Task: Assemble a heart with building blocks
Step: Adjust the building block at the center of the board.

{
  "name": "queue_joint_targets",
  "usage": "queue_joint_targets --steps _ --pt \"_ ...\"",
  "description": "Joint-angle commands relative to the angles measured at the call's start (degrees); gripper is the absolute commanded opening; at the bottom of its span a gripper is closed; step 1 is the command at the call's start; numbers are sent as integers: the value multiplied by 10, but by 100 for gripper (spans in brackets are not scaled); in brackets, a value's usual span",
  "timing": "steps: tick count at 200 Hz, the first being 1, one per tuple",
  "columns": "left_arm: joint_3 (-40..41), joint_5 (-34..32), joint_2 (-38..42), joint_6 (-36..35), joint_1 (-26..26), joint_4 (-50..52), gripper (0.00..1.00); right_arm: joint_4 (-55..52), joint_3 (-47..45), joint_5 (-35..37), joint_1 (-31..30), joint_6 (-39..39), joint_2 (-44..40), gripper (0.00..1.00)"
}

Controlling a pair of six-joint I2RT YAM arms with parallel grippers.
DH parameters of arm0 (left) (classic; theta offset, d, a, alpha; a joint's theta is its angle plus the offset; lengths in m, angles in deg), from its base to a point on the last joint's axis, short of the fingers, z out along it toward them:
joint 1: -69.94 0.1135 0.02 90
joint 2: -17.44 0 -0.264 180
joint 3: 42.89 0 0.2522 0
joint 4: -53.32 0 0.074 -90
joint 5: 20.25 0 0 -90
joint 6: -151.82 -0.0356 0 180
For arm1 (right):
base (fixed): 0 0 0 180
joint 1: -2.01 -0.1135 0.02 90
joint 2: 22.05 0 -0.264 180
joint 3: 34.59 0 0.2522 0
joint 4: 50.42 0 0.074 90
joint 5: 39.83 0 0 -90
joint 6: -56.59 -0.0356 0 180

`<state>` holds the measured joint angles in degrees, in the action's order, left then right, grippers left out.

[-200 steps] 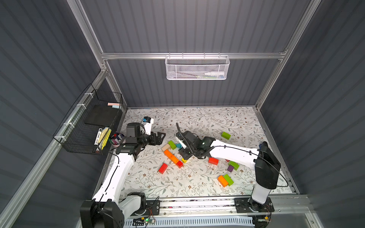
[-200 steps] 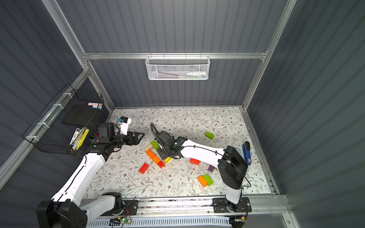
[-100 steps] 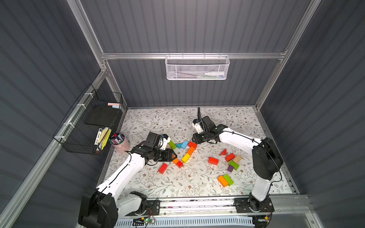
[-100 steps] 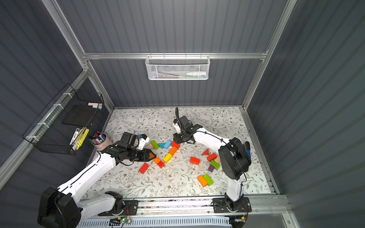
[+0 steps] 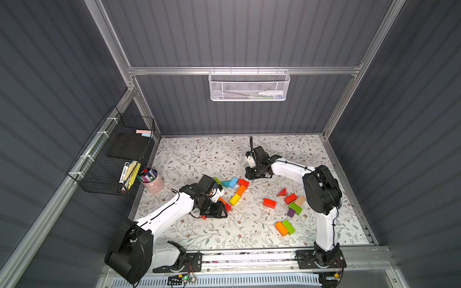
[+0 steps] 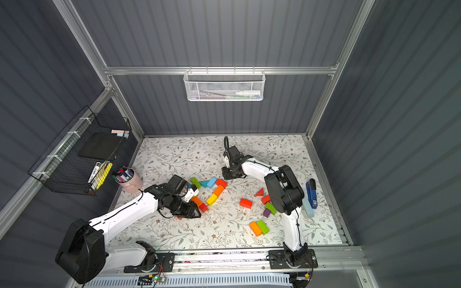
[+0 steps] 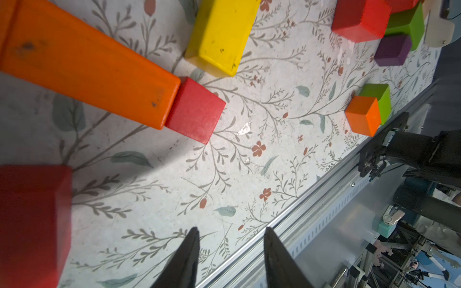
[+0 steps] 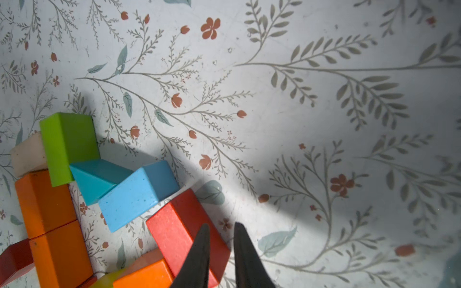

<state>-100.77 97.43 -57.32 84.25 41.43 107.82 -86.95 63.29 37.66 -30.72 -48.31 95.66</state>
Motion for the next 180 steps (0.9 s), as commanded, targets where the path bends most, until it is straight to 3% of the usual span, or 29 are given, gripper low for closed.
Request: queue_joint_targets --steps 1,67,180 --pt "-10 -20 -21 9 -14 17 44 -8 9 -21 -1 5 10 21" --pt "-28 -72 -77 12 -37 18 43 7 0 -41 -2 3 21 18" --pt "-36 -83 -100 11 -38 -2 43 20 -12 -84 -1 -5 20 16"
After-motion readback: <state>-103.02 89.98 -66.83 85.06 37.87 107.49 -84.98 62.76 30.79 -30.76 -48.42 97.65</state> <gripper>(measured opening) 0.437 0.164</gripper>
